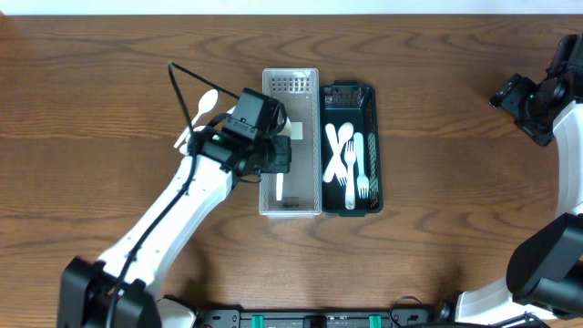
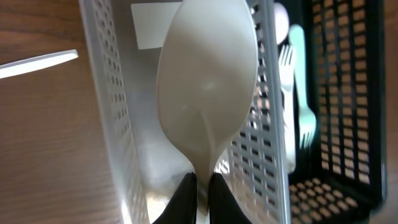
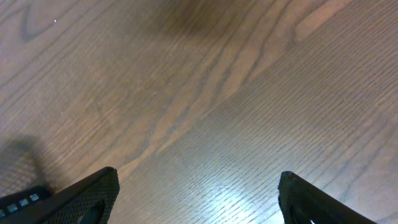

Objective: Pack container
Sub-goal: 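Lower the white spoon into the clear mesh tray and release, then grasp the next white spoon with the left gripper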

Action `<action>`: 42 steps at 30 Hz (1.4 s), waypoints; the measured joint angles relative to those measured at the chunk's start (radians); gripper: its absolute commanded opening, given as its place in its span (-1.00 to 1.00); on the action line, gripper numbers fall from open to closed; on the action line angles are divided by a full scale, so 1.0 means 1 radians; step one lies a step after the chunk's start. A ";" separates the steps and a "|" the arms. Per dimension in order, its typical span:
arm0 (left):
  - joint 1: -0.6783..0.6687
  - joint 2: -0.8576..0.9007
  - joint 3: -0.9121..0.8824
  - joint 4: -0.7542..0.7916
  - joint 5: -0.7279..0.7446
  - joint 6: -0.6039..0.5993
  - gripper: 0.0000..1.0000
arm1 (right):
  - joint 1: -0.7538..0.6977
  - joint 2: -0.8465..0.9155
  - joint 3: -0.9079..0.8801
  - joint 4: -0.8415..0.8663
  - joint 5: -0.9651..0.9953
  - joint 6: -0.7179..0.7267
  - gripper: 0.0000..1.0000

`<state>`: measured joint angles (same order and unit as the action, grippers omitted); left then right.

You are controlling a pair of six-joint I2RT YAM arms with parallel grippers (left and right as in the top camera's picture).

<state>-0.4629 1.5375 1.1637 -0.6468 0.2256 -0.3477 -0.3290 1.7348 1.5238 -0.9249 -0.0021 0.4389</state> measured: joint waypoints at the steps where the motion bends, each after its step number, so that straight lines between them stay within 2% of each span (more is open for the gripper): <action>1: 0.000 0.021 0.000 0.010 0.000 -0.008 -0.82 | 0.000 0.000 0.000 -0.001 -0.001 0.000 0.70; 5: 0.000 0.108 0.000 0.034 0.001 -0.023 -0.66 | 0.000 0.000 0.000 -0.004 -0.002 0.000 0.70; 6: 0.000 0.122 0.000 0.036 0.002 -0.026 -0.42 | 0.000 0.000 0.000 -0.006 -0.002 0.000 0.70; 8: 0.003 0.129 0.006 0.017 0.005 -0.023 0.43 | 0.000 0.000 0.000 -0.006 -0.002 0.000 0.70; 12: 0.024 0.112 0.103 -0.076 0.010 0.025 1.00 | 0.000 0.000 0.000 -0.007 -0.003 0.000 0.70; 16: 0.079 0.028 0.215 -0.124 0.012 0.096 0.96 | 0.000 0.000 0.000 -0.007 -0.003 0.000 0.72; 20: 0.159 -0.050 0.244 -0.143 0.003 0.167 0.99 | 0.000 0.000 0.000 -0.007 -0.003 0.000 0.72; 22: 0.212 -0.050 0.245 -0.147 -0.024 0.163 0.85 | 0.000 0.000 0.000 -0.007 -0.003 0.000 0.72; 24: 0.270 -0.021 0.245 -0.150 -0.051 0.111 0.86 | 0.000 0.000 0.000 -0.007 -0.003 0.000 0.72; 28: 0.365 0.074 0.245 -0.150 -0.085 -0.078 0.86 | 0.000 0.000 0.000 -0.007 -0.003 0.000 0.70; 31: 0.404 0.146 0.245 -0.150 -0.099 -0.264 0.86 | 0.000 0.000 0.000 -0.009 -0.006 0.000 0.68; 35: 0.420 0.230 0.245 -0.150 -0.113 -0.556 0.66 | 0.000 0.000 0.000 -0.018 -0.014 0.000 0.66; 39: 0.421 0.310 0.245 -0.137 -0.133 -0.822 0.64 | 0.000 0.000 0.000 -0.032 -0.024 0.000 0.64; 42: 0.421 0.361 0.245 -0.135 -0.136 -0.954 0.65 | 0.000 0.000 0.000 -0.038 -0.026 0.000 0.62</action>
<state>-0.0418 1.8984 1.4082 -0.7815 0.0895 -1.3018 -0.3290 1.7348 1.5238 -0.9627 -0.0277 0.4389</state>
